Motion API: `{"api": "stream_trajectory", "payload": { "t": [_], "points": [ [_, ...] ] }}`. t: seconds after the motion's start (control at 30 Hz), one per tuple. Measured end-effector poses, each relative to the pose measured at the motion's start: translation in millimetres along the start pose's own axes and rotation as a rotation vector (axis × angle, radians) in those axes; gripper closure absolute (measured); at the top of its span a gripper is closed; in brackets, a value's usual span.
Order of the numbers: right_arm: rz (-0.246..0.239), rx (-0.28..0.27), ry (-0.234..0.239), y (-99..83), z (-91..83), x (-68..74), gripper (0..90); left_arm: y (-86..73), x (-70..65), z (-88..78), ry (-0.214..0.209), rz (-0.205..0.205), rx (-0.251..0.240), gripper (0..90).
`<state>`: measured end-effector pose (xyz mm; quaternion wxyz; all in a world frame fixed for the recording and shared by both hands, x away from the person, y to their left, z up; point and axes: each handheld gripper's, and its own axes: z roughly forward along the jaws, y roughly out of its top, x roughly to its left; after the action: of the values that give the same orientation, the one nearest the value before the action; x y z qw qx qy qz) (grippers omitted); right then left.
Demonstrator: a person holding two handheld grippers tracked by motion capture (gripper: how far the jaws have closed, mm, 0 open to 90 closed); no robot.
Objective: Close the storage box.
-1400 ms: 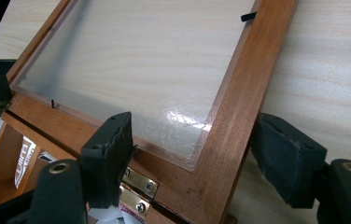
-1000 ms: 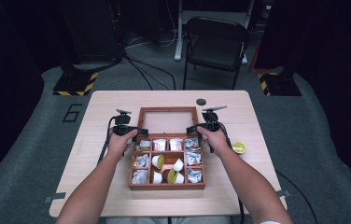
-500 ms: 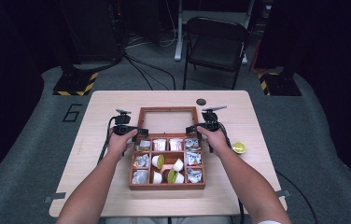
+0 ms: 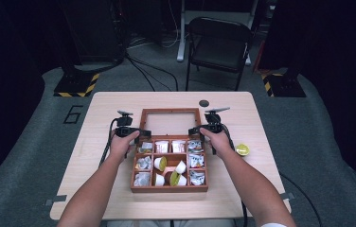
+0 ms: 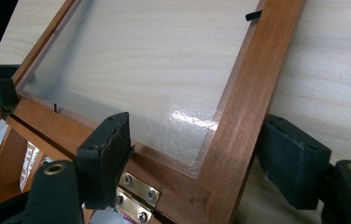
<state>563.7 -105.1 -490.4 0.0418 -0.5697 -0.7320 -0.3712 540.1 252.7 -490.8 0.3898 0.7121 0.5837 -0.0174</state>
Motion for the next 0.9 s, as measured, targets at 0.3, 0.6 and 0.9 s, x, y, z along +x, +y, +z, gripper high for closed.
{"api": "stream_trajectory", "payload": {
  "t": [0.3,0.6,0.9],
  "points": [
    [-0.006,0.001,-0.006,1.4,-2.1,2.5,28.1,0.4,-1.0,-1.5,0.01,0.026,-0.001,28.9],
    [-0.024,-0.02,0.003,2.4,-5.9,3.0,28.4,1.2,-3.3,-3.7,0.021,0.041,-0.02,31.6],
    [-0.034,-0.045,0.012,3.7,-12.2,5.8,29.0,2.8,-5.2,-9.4,0.01,0.05,-0.044,32.0]
  ]
}}
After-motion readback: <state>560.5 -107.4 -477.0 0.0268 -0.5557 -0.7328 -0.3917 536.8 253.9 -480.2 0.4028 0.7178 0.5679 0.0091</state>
